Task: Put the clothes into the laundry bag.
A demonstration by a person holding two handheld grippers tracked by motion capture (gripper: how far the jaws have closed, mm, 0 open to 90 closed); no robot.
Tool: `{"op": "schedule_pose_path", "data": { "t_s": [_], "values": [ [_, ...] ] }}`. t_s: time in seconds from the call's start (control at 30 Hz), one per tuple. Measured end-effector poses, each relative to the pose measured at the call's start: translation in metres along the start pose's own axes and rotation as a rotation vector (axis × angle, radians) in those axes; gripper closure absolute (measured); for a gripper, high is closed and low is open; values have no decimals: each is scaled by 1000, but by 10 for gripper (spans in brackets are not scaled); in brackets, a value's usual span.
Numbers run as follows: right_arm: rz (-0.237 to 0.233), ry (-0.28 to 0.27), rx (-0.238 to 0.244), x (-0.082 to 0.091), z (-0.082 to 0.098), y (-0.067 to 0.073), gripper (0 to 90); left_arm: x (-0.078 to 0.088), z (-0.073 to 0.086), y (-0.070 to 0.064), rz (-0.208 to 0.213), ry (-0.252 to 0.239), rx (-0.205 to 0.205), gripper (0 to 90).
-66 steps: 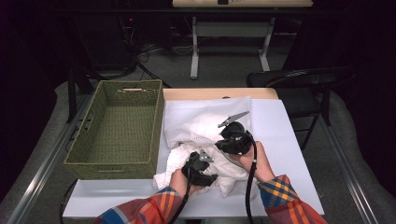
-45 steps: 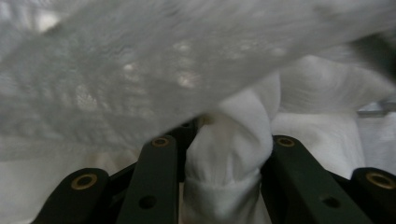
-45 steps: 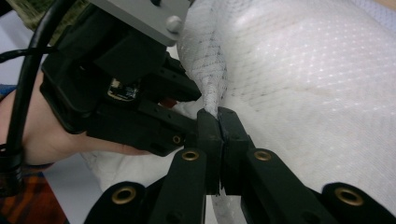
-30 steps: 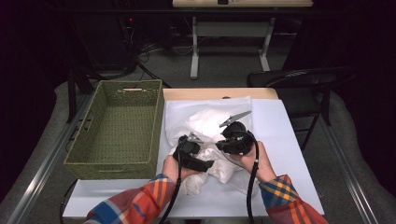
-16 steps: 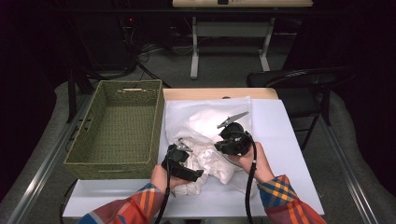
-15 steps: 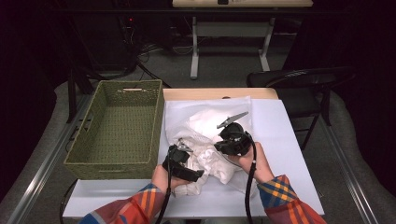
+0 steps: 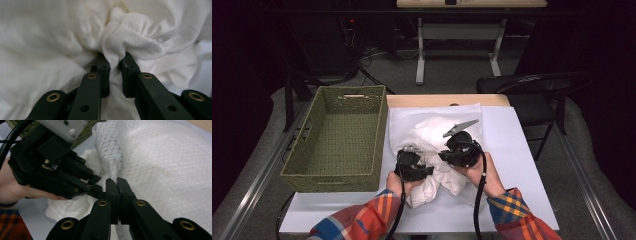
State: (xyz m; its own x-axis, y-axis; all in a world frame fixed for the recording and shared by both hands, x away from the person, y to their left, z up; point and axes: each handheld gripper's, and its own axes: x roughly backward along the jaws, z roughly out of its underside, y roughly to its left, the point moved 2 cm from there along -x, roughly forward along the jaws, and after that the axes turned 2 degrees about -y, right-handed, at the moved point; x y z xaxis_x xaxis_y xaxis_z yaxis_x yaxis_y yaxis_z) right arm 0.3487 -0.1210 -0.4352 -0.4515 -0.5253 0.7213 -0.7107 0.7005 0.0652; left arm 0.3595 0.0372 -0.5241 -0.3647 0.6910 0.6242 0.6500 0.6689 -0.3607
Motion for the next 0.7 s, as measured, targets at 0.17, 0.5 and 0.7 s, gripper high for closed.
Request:
{"op": "schedule_pose_path", "data": {
  "t_s": [0.17, 0.5, 0.7],
  "values": [
    [-14, -17, -6, 5, -1, 0, 895, -10, -20, -1, -2, -72, 52, 790],
    [11, 52, -23, -9, 11, -12, 886, -10, -4, 5, -56, 52, -114, 377],
    [14, 55, -16, -10, 9, -10, 885, 21, 5, -3, -81, 90, -202, 196]
  ]
}}
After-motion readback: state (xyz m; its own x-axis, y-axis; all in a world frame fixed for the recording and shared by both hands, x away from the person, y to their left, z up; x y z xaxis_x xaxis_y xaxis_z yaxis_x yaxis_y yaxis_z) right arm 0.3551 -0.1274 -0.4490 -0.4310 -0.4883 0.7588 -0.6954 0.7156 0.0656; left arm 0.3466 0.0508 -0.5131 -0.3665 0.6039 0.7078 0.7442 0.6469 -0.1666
